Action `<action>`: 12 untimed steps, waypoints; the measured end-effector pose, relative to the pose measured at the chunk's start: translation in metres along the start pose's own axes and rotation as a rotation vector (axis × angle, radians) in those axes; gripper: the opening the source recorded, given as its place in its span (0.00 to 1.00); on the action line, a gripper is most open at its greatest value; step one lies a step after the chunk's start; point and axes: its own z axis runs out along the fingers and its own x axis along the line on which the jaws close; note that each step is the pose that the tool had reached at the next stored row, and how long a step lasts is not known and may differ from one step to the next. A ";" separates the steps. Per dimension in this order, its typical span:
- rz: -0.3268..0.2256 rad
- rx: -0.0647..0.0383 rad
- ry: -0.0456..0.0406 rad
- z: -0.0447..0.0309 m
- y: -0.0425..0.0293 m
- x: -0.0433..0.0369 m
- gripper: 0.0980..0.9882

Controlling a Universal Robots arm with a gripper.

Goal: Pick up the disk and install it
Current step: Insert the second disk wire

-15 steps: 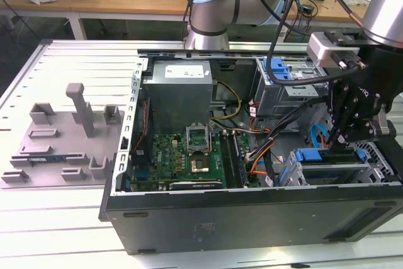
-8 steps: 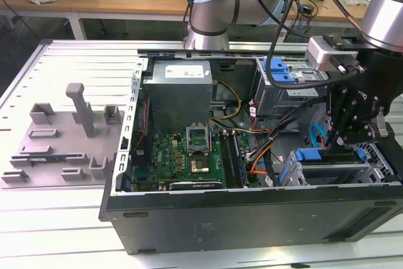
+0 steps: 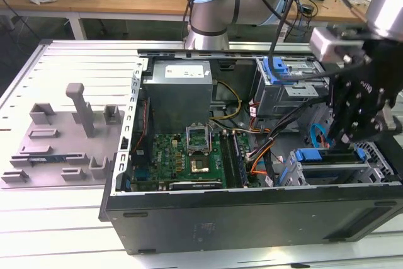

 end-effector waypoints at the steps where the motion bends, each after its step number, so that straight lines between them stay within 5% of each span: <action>1: 0.000 0.000 0.0002 -0.0053 -0.0001 -0.0005 0.22; 5: 0.000 0.001 0.0001 -0.0248 -0.0005 -0.0035 0.21; 9: 0.000 0.002 0.0068 -0.0283 -0.0004 -0.0073 0.01; 12: 0.000 0.002 0.0134 -0.0284 -0.0003 -0.0082 0.01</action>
